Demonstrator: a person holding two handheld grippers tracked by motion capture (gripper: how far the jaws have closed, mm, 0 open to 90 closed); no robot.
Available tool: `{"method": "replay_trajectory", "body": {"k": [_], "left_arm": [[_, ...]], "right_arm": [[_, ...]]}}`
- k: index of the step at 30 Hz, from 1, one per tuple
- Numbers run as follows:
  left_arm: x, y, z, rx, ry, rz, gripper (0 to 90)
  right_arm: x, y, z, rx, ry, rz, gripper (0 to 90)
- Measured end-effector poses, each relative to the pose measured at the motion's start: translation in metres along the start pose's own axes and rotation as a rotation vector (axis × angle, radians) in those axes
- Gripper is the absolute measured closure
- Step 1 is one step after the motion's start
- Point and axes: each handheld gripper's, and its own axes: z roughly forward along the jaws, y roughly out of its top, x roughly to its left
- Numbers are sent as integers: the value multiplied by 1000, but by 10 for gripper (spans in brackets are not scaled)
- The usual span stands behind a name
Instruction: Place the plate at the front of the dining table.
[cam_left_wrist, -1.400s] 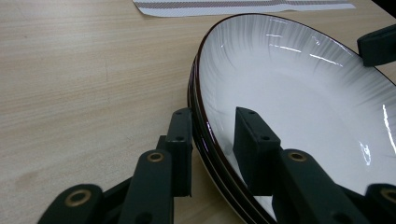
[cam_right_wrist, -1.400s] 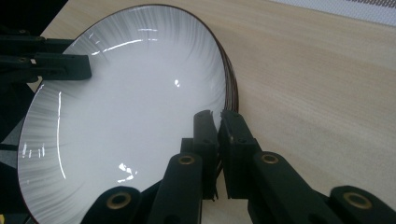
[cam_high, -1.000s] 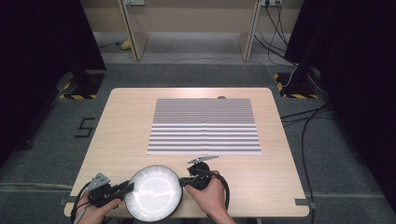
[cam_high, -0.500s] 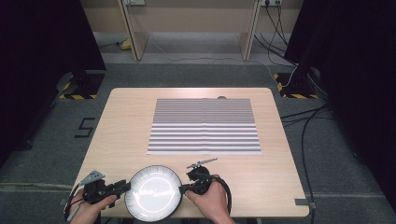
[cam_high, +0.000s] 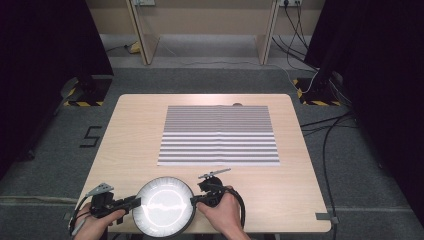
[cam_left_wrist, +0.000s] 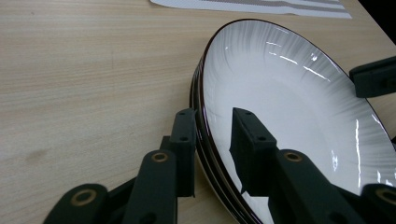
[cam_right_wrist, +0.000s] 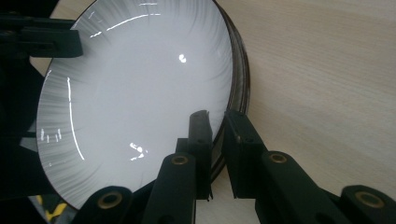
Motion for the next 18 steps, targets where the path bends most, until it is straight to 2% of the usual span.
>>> {"method": "replay_trajectory", "body": {"k": [1, 3, 5, 7, 8, 10, 14, 18], "left_arm": [[-1, 0, 0, 3, 7, 4, 719], [0, 0, 0, 0, 8, 1, 725], [1, 0, -1, -6, 3, -8, 737], [0, 0, 0, -5, 7, -4, 738], [-1, 0, 0, -4, 10, 2, 732], [0, 0, -1, -10, 3, -1, 728], [1, -1, -2, -20, -1, -15, 720], [1, -1, -2, -20, -1, -16, 717]], "right_arm": [[-1, 0, 1, 24, -8, 3, 756], [-3, -3, 8, 25, -7, 37, 714], [-3, -3, 9, 19, -8, 54, 719], [-2, -3, 8, 12, -18, 42, 740], [2, -1, 7, 14, -46, 20, 745], [4, 0, 6, 21, -58, 7, 752], [3, 0, 1, 22, -28, 30, 797], [3, -2, -3, 13, -18, 29, 814]]}}
